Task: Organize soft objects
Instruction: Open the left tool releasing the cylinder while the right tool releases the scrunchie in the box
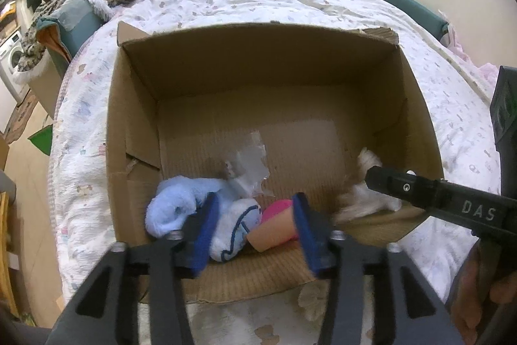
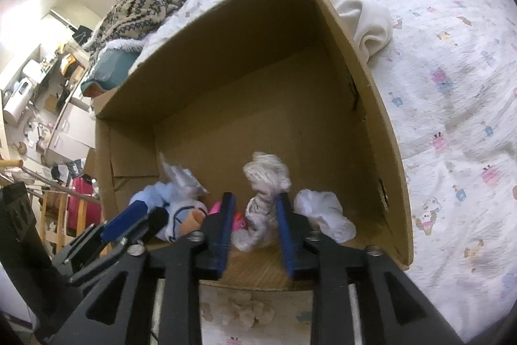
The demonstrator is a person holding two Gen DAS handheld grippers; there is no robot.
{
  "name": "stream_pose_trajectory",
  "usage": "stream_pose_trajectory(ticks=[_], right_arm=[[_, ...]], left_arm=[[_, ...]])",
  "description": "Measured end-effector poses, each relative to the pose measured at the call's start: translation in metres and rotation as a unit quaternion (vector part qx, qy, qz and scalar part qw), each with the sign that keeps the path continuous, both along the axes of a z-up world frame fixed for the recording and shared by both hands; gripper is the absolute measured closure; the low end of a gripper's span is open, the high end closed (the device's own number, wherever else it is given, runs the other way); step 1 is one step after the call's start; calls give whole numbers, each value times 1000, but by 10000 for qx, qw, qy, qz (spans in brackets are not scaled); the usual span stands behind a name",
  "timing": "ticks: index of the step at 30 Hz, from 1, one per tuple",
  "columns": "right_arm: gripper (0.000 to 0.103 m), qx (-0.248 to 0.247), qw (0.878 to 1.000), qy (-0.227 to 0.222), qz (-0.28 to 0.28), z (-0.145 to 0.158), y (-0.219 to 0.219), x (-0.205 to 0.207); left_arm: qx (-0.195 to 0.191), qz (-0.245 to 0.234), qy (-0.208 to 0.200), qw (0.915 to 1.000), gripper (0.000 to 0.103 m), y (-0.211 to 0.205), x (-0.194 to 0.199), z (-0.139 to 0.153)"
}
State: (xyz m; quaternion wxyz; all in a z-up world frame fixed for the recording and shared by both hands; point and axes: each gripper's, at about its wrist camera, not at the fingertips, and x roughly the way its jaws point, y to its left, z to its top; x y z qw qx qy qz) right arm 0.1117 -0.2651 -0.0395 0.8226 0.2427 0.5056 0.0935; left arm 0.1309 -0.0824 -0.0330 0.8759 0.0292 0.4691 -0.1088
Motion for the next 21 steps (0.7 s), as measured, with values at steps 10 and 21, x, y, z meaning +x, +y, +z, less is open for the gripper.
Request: stream_pose_trajectory(ticks=[10,21], right_arm=[[32,-147,9996,-213,-109,9,-2,-2],[32,-120,9991,-208,-348,13,-14,-9]], left_arm=[[-7,52,-96,9999,42,1,-2,7],[-8,209,-208,9996,38,9,-12,19]])
